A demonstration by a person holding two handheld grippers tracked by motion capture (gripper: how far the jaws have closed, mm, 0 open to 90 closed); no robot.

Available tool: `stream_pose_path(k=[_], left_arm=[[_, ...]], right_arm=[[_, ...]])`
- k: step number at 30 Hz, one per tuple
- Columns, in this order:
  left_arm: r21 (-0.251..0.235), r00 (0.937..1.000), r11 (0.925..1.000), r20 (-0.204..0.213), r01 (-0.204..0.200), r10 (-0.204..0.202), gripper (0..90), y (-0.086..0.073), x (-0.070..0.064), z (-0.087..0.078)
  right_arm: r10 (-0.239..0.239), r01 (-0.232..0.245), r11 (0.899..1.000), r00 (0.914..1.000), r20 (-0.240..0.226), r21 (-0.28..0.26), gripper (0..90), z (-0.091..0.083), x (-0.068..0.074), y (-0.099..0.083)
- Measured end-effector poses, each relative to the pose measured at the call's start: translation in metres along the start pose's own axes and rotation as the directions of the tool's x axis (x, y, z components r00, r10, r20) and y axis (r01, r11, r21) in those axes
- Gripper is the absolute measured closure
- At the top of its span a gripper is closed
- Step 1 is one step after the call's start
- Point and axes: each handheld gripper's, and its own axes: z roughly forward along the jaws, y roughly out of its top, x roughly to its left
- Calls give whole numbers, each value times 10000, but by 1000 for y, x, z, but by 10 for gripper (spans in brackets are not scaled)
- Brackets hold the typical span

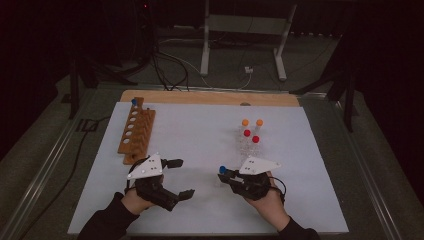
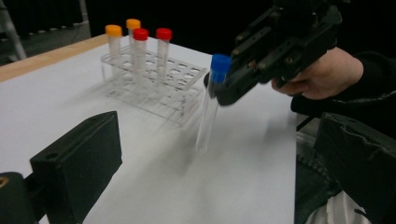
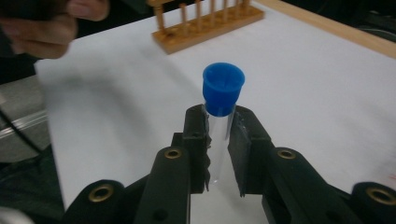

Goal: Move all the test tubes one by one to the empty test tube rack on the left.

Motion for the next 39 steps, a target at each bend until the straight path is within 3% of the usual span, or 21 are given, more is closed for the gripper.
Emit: stream_pose_path(k=[10,13,19,31,39], left_arm=[[-83,9998,9999,127,-123,124,80,9,-5,10],[-219,9997,9996,155,-160,164,158,13,-6,14],[-87,9991,9994,259,-331,334,246,15,-8,25],[117,9969,9977,415,-670,664,532,16,-10,41],[385,9955,9954,397,-874,859,643,14,-11,46]], right_arm=[[-340,358,9990,9972,-661,258,771,11,15,1],[-385,406,9988,9965,-744,270,771,13,17,1],[-482,511,9982,9953,-841,324,771,14,20,2],[-510,543,9979,9946,-907,344,772,14,21,2],[-544,575,9979,9944,-904,313,771,13,21,3]])
